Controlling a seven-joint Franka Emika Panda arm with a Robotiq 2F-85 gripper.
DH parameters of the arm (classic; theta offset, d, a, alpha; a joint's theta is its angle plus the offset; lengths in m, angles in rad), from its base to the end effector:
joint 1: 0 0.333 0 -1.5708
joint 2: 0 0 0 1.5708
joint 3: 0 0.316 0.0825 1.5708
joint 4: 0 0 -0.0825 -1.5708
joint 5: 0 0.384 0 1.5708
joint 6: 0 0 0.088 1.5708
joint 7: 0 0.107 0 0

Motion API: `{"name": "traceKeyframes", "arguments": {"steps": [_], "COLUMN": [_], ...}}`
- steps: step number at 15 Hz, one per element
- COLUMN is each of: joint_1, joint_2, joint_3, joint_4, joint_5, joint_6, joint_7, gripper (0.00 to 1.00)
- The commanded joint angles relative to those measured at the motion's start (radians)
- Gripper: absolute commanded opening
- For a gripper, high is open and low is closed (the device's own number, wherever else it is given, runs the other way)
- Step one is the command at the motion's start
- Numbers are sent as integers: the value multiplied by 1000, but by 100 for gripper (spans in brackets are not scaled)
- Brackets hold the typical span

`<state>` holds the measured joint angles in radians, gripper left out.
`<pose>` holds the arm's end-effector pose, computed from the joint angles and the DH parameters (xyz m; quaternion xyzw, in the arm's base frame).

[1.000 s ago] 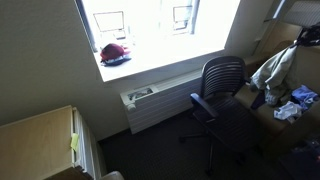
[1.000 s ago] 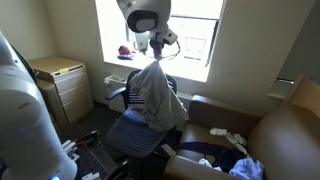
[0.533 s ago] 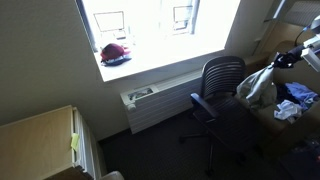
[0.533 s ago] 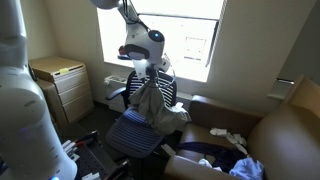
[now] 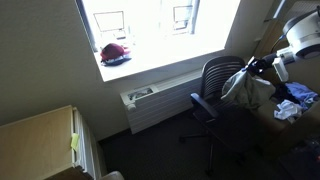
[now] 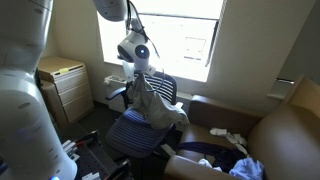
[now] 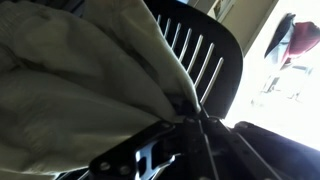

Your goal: Pick up the light grey clothing from the sofa and place it on the seat of the black chair

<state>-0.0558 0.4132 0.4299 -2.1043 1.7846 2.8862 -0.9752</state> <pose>0.5418 0.1506 0.2275 -0.8944 0.2017 -0.1857 0.3535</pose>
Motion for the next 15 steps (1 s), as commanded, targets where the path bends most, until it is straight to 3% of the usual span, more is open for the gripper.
{"name": "traceKeyframes", "arguments": {"steps": [1,6,7,8,9,10,11,12,15], "joint_1": [20,-14,63,-12,68,84,95,101,116], "joint_2": [97,192,191,231,240,264,210,223,223], "joint_3": [9,-18,-127,-67,-180,-204,-202,-224,-232], "joint_4": [68,96,116,141,172,199,136,150,151], "joint_5": [50,-316,-346,-415,-409,-397,-360,-361,-361], "joint_6": [-35,-295,-405,-435,-517,-475,-481,-487,-491], "joint_7": [0,384,450,509,557,580,517,523,521], "gripper": [0,0,0,0,0,26,27,6,27]}}
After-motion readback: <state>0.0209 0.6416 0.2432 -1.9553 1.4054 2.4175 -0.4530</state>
